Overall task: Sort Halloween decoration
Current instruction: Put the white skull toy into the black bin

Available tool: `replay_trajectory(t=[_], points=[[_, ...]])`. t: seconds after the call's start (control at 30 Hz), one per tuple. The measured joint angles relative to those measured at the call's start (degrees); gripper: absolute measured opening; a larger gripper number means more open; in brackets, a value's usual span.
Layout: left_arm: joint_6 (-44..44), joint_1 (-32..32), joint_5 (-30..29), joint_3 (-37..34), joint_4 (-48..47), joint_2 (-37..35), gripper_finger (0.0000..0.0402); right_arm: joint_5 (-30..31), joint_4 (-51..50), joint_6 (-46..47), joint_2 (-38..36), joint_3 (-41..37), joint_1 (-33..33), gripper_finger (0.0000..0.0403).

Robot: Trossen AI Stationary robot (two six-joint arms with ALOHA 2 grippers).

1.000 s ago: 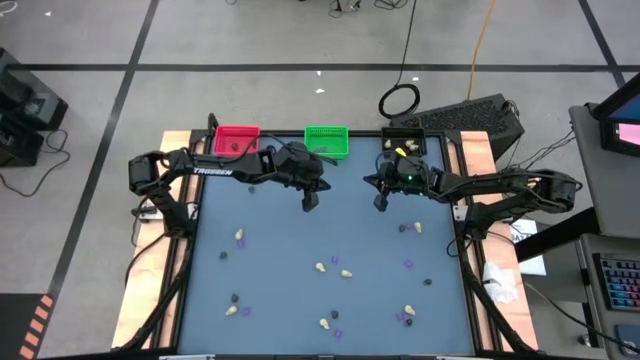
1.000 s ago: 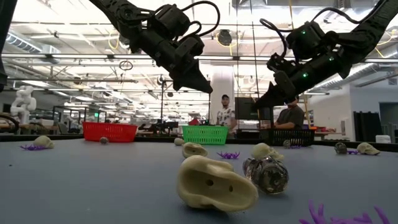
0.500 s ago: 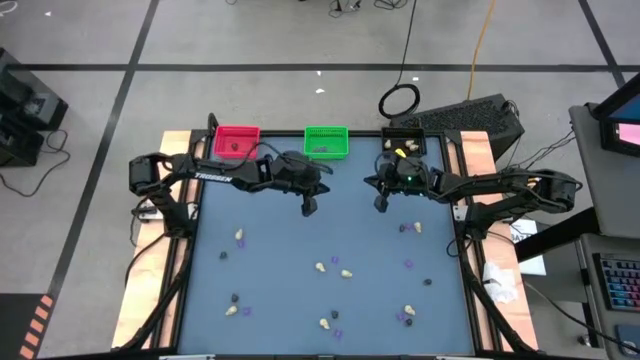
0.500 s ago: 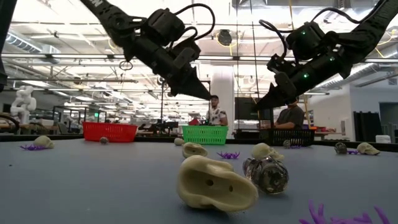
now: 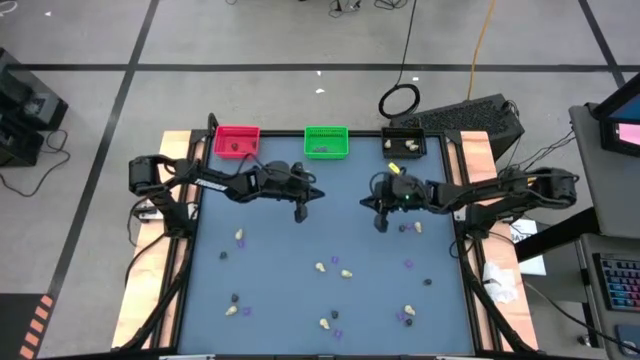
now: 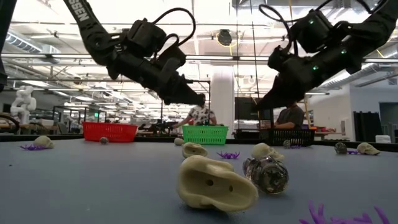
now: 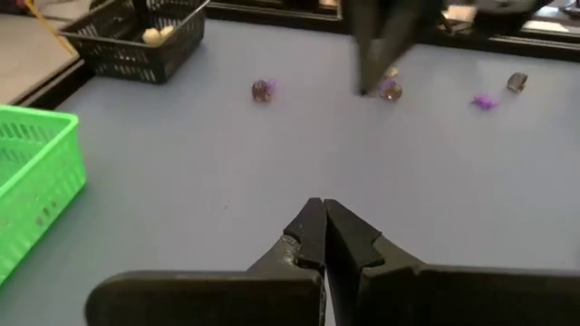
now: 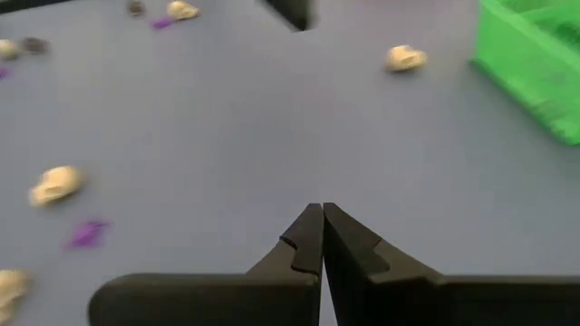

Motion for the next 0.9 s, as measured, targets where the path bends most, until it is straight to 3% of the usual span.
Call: replay_trajectory(t=[0.2,0.5,0.73,0.9], points=[[2.3,0.4,0.0,-1.3,0.1,0.0,0.0,0.3,-0.5,6.6,0.1,0.0,6.5,0.0015],[3.1,0.4,0.0,-1.5,0.3,0.0,0.0,5.3,-2.1,14.9,5.8,1.2,15.5,0.0103],[3.1,0.4,0.0,-1.5,0.9,0.0,0.0,6.1,-15.0,16.5,11.4,12.2,19.7,0.0172],[3.1,0.4,0.0,-1.5,0.7,0.0,0.0,4.2,-25.7,18.6,16.3,21.8,21.3,0.0199]])
